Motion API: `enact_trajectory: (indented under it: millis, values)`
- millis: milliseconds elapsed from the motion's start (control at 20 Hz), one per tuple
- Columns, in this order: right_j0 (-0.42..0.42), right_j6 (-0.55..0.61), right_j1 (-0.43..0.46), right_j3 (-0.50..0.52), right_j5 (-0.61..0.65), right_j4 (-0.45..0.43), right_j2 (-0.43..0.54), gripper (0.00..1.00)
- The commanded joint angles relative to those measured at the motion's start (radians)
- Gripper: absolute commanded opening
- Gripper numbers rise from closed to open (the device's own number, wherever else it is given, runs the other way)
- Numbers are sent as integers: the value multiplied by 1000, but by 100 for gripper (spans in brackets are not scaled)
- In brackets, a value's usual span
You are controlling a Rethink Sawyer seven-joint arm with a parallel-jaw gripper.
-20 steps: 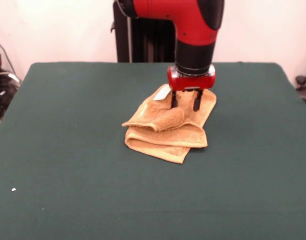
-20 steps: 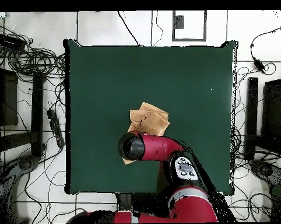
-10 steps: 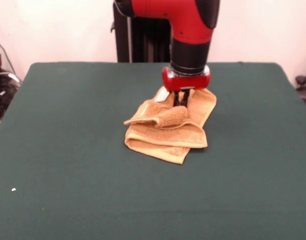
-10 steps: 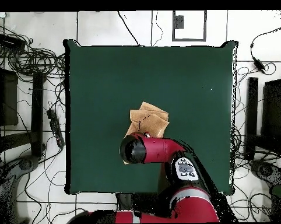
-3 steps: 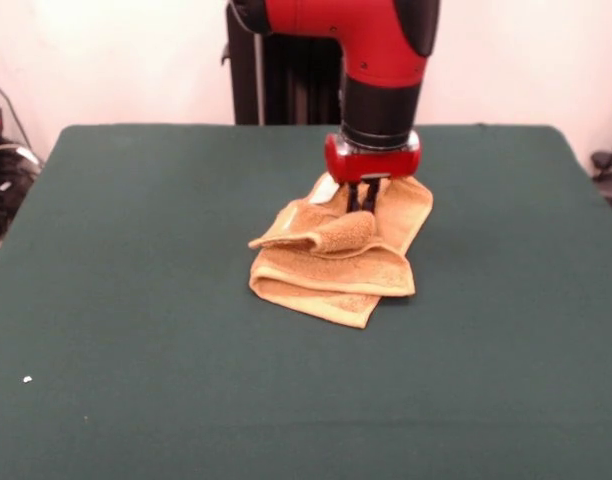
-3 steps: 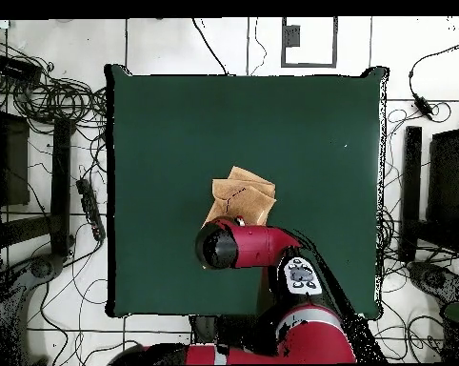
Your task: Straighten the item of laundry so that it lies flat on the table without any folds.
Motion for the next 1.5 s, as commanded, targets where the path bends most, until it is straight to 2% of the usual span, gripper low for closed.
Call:
enact_trajectory:
  millis: [50,200,600,950,1500]
  values:
    - [9,149,147,-11,-130,-29,72,0]
    - [7,135,96,11,-69,-25,76,0]
    - [-5,105,-121,135,75,-16,69,0]
    - [-51,60,-163,151,130,-17,94,0]
    - [-47,38,-280,175,262,-6,84,0]
